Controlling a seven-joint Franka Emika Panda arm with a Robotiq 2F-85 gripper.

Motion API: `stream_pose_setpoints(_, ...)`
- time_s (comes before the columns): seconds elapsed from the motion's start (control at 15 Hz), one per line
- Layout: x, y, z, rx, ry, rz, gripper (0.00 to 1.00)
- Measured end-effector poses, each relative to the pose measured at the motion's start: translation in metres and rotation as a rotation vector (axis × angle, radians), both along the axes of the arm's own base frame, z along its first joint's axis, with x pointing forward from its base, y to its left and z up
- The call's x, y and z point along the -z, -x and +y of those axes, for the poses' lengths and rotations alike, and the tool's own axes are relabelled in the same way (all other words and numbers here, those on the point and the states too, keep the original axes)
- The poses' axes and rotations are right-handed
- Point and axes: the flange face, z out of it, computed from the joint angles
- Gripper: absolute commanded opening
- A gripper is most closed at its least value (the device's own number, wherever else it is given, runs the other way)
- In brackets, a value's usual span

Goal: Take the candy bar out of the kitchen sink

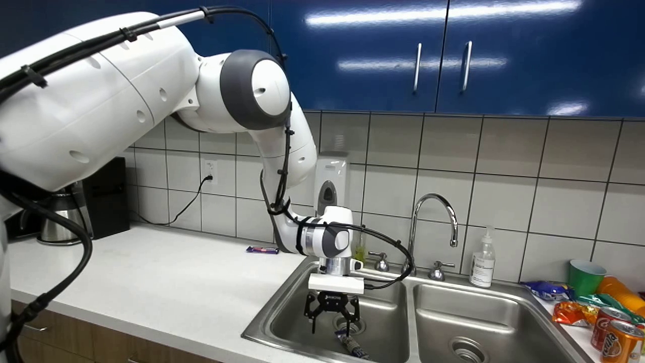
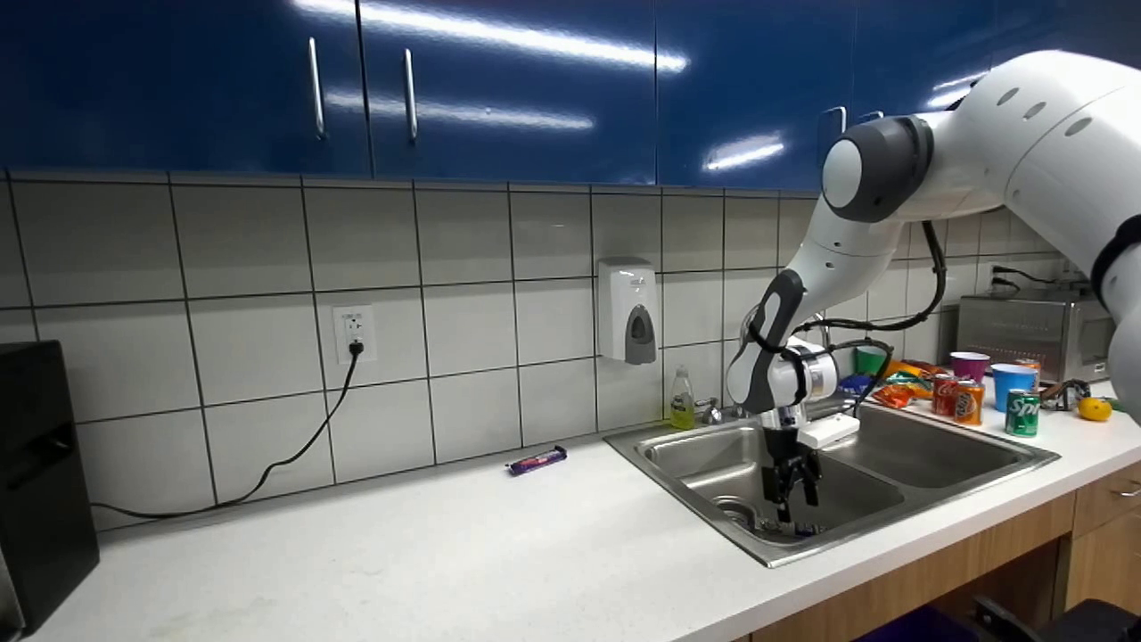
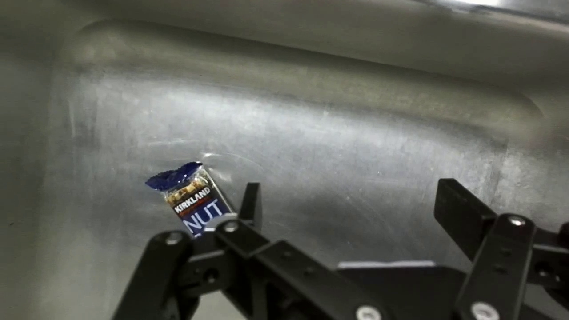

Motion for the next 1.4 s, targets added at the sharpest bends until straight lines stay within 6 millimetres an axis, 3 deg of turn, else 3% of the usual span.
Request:
stream_pose_setpoints(0.53,0.02,-0.009,0.001,-0.104,-0.049,-0.004,1.0)
stream_pose_setpoints(1.4,0.035,-0.04,-0.008,-0.195,-0.044,-0.044,1.0)
